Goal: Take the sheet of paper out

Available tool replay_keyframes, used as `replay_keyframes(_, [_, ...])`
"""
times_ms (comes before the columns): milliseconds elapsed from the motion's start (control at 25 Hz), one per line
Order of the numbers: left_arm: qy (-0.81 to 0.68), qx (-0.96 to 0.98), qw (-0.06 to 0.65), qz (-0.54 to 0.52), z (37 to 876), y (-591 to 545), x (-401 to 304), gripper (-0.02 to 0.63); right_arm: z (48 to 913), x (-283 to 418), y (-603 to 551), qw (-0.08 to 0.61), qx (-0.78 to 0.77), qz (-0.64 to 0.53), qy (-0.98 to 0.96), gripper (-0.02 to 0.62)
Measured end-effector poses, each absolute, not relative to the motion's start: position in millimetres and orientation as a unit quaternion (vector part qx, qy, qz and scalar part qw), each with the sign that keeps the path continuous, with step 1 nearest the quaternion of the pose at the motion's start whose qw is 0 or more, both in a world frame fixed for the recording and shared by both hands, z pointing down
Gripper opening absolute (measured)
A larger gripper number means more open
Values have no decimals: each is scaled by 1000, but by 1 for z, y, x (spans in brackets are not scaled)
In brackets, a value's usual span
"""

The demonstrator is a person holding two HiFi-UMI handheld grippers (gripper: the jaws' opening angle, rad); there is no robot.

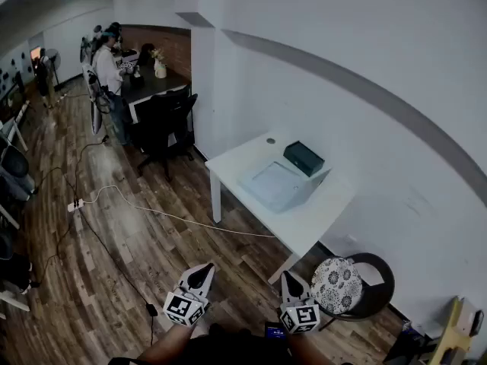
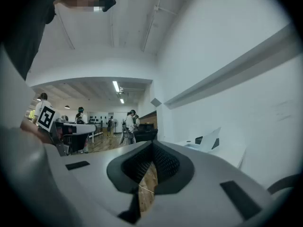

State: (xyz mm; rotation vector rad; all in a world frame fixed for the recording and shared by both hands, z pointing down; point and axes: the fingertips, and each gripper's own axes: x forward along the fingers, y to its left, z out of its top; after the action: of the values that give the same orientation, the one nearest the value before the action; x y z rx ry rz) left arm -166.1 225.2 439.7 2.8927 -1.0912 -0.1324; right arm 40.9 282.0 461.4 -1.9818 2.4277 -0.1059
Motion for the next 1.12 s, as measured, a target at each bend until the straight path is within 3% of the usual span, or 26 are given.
replay_keyframes(320, [-352, 934, 24, -46, 434, 234, -166, 3, 456, 46, 290, 7, -628, -23, 778, 10])
replay_keyframes(480, [-356, 933, 19, -54, 425, 237, -174, 3, 450, 38, 287, 13, -620, -16, 785, 98])
replay_keyframes(1120, [-354, 934, 23, -35, 430, 229, -142, 3, 459, 64, 281, 23, -602, -37, 797, 110])
